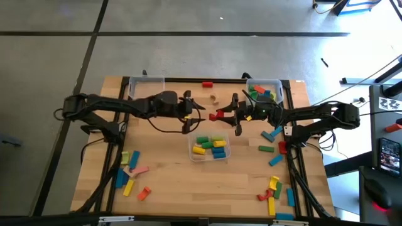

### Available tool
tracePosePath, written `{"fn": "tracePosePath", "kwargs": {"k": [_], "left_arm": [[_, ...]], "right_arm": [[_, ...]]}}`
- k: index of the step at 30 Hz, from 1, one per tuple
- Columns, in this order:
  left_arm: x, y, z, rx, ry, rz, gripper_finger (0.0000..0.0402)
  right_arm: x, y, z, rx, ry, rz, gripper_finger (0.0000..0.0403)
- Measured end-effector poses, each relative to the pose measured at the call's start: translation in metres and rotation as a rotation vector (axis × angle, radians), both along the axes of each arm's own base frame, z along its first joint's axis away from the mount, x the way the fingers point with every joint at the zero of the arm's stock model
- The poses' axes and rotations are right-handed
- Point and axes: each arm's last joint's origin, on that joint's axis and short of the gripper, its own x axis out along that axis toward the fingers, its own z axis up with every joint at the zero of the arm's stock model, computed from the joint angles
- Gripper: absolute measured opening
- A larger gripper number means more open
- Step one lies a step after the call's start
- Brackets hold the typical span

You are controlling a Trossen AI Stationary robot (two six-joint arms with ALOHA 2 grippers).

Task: Sort blocks by size
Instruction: Put the red arch block into the top right transparent bin

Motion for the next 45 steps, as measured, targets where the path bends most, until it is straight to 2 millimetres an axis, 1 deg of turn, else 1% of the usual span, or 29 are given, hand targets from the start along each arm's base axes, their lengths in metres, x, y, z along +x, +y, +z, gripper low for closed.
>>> {"fn": "tracePosePath", "kwargs": {"k": [5, 9, 14, 18, 21, 23, 28, 32, 35, 38, 42, 45], "left_arm": [[-0.003, 0.008, -0.003, -0.006, 0.022, 0.028, 0.0224], [-0.007, 0.014, -0.013, -0.020, 0.040, 0.053, 0.0224], [-0.011, 0.017, -0.023, -0.052, 0.058, 0.077, 0.0224], [-0.012, 0.016, -0.028, -0.056, 0.032, 0.078, 0.0223], [-0.014, 0.016, -0.032, -0.060, 0.039, 0.078, 0.0224], [-0.013, 0.016, -0.030, -0.058, 0.027, 0.079, 0.0223], [-0.012, 0.016, -0.027, -0.051, -0.010, 0.077, 0.0223], [-0.012, 0.016, -0.027, -0.051, -0.005, 0.077, 0.0223], [-0.012, 0.017, -0.027, -0.042, -0.007, 0.075, 0.0223], [-0.012, 0.017, -0.027, -0.030, -0.009, 0.071, 0.0223], [-0.012, 0.017, -0.027, -0.022, -0.007, 0.068, 0.0223], [-0.012, 0.017, -0.027, -0.020, -0.009, 0.068, 0.0223]], "right_arm": [[-0.005, -0.001, 0.006, -0.039, -0.009, -0.065, 0.0140], [-0.015, -0.002, 0.014, -0.092, 0.023, -0.179, 0.0141], [-0.035, -0.003, 0.027, -0.156, 0.062, -0.368, 0.0142], [-0.052, -0.004, 0.035, -0.213, 0.106, -0.543, 0.0142], [-0.066, -0.010, 0.039, -0.239, 0.153, -0.681, 0.0142], [-0.075, -0.016, 0.040, -0.244, 0.188, -0.772, 0.0142], [-0.100, -0.033, 0.039, -0.246, 0.292, -0.991, 0.0142], [-0.113, -0.046, 0.036, -0.233, 0.360, -1.087, 0.0142], [-0.121, -0.055, 0.029, -0.221, 0.439, -1.141, 0.0143], [-0.127, -0.064, 0.026, -0.182, 0.467, -1.190, 0.0143], [-0.131, -0.078, 0.018, -0.124, 0.505, -1.219, 0.0143], [-0.132, -0.091, 0.009, -0.065, 0.538, -1.206, 0.0143]]}}
